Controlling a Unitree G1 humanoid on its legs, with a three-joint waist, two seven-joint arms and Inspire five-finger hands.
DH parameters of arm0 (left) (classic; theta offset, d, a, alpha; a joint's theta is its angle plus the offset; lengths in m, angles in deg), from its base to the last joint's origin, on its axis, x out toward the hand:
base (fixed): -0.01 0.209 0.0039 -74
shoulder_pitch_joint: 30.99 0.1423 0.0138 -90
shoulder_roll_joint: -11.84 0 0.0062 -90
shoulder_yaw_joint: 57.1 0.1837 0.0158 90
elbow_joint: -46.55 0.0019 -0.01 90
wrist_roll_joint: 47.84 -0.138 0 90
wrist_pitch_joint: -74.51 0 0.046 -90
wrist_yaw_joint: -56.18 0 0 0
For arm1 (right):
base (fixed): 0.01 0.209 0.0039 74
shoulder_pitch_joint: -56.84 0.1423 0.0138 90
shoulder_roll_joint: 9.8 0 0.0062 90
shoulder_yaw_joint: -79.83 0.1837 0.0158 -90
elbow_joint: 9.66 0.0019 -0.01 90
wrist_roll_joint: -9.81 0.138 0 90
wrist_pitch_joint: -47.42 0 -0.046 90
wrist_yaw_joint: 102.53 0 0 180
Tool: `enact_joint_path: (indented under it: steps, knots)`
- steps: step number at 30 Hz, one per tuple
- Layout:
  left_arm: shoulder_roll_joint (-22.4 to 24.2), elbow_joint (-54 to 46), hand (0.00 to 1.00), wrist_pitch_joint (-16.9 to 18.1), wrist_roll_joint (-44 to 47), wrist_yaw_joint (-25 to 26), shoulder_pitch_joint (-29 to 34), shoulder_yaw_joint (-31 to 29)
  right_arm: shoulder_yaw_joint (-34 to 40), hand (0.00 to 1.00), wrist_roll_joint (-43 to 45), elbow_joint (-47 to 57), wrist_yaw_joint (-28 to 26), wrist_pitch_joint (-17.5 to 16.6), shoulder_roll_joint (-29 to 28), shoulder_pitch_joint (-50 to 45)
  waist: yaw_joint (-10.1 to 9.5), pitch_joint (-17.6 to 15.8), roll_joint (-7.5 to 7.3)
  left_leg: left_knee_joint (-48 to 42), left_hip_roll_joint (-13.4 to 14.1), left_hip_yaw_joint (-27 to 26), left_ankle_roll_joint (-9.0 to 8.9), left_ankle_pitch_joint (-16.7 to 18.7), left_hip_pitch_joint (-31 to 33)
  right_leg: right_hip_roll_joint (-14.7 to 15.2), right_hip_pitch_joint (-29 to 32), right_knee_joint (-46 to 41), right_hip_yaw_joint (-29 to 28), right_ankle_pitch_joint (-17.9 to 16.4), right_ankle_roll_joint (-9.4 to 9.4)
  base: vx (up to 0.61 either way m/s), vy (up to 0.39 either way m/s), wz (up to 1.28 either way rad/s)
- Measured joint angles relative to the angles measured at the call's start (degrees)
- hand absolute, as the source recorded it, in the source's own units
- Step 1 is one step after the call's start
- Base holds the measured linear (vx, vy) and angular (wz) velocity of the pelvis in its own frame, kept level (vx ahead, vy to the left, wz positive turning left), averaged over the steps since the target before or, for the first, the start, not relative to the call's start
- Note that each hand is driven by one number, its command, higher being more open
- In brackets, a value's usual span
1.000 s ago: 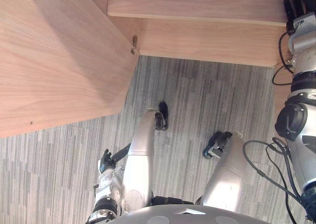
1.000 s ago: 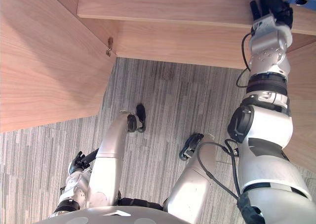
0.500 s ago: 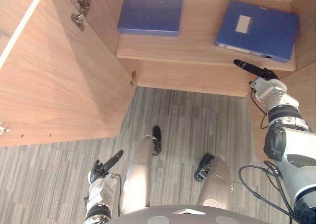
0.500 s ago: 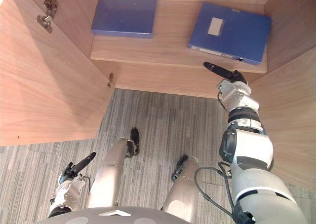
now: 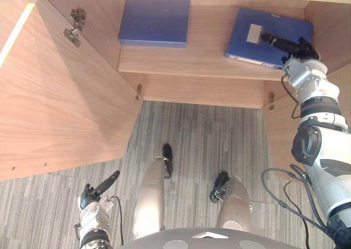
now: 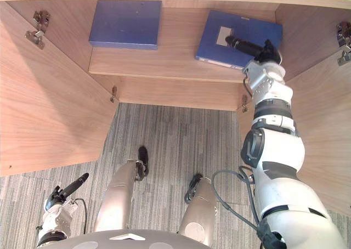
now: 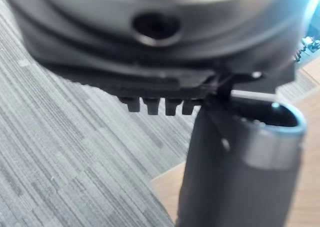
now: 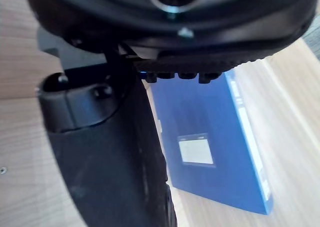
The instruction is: Walk over to the cabinet, pick up the folder, carry it to the office cabinet, place the folder inside the office cabinet, then close the office cabinet door
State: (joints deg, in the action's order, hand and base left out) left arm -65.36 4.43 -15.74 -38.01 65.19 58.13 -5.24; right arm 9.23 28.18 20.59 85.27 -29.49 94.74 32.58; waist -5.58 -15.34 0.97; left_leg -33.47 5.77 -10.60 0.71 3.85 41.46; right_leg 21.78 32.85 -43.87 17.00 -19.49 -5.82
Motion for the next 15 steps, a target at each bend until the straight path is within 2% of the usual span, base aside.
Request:
enact_joint_path:
  steps: [3,5,9,10,11,12,14,15]
  knots:
    - [0.0,0.2,1.00,0.0,0.0,0.2,0.0,0.1,-2.5,1.00,-4.4,2.1,0.4,0.0,-0.1,0.2,-0.07,0.0,0.00,0.3,0.1,-0.1,-0.04,0.0,0.0,-0.1,0.1,0.3,0.0,0.0,0.01,0.01,-0.010,-0.02]
    - [0.0,0.2,1.00,0.0,-0.1,0.6,0.0,0.3,-4.5,1.00,-11.4,4.6,0.6,-0.3,-0.1,-0.6,-0.08,0.0,0.00,0.1,0.0,0.1,-0.11,0.0,0.0,-0.1,-0.4,0.4,0.3,0.1,-0.03,0.04,-0.018,0.05]
    - [0.0,1.1,1.00,0.2,-1.4,1.1,0.0,0.8,-8.4,1.00,-16.2,6.1,0.3,-1.3,0.0,-3.6,0.07,0.0,0.00,-0.7,0.1,1.1,-0.35,0.6,-0.4,-0.2,-2.4,1.1,1.6,0.0,-0.01,0.04,-0.010,0.09]
    - [0.0,1.9,1.00,0.2,-1.5,1.2,0.0,1.9,-9.6,1.00,-16.5,6.1,-0.1,-1.4,-0.1,-4.7,-0.55,0.0,0.00,-1.8,0.3,0.9,-0.38,1.7,-0.9,-0.2,-3.1,1.0,1.4,-0.2,0.38,0.02,0.016,-0.17]
    - [-0.1,2.3,1.00,0.2,-1.5,1.2,0.6,2.7,-10.6,1.00,-17.1,6.1,-0.2,-1.4,-1.2,-6.3,-0.91,-0.1,-0.08,-3.3,0.9,0.8,-0.51,3.7,-1.7,-0.6,-4.4,0.8,1.2,-0.7,1.38,0.03,0.028,-0.21]
    - [-0.2,2.4,1.00,0.2,-1.5,1.3,0.9,3.1,-11.1,1.00,-17.3,6.1,-0.3,-1.5,-1.9,-7.2,-0.78,-0.1,-0.20,-4.2,1.2,1.0,-0.34,5.0,-2.2,-0.8,-5.1,-0.1,1.1,-0.7,1.48,0.04,0.032,-0.20]
    - [-1.5,4.0,1.00,0.1,-1.5,1.3,1.4,5.0,-13.5,1.00,-17.6,6.1,-0.3,-1.5,-4.4,-10.4,-0.80,-0.3,-0.37,-10.0,2.6,1.4,0.11,9.1,-3.4,-1.2,-4.2,-7.7,-2.4,0.9,5.65,0.04,0.079,-0.16]
    - [-2.0,4.3,1.00,0.0,-1.5,1.4,1.4,5.7,-14.0,1.00,-17.6,6.1,-0.4,-1.5,-5.1,-11.0,-0.82,-0.5,-0.56,-11.3,3.1,1.5,0.00,10.0,-3.6,-1.5,-3.8,-9.3,-3.2,1.2,6.24,0.01,0.088,-0.22]
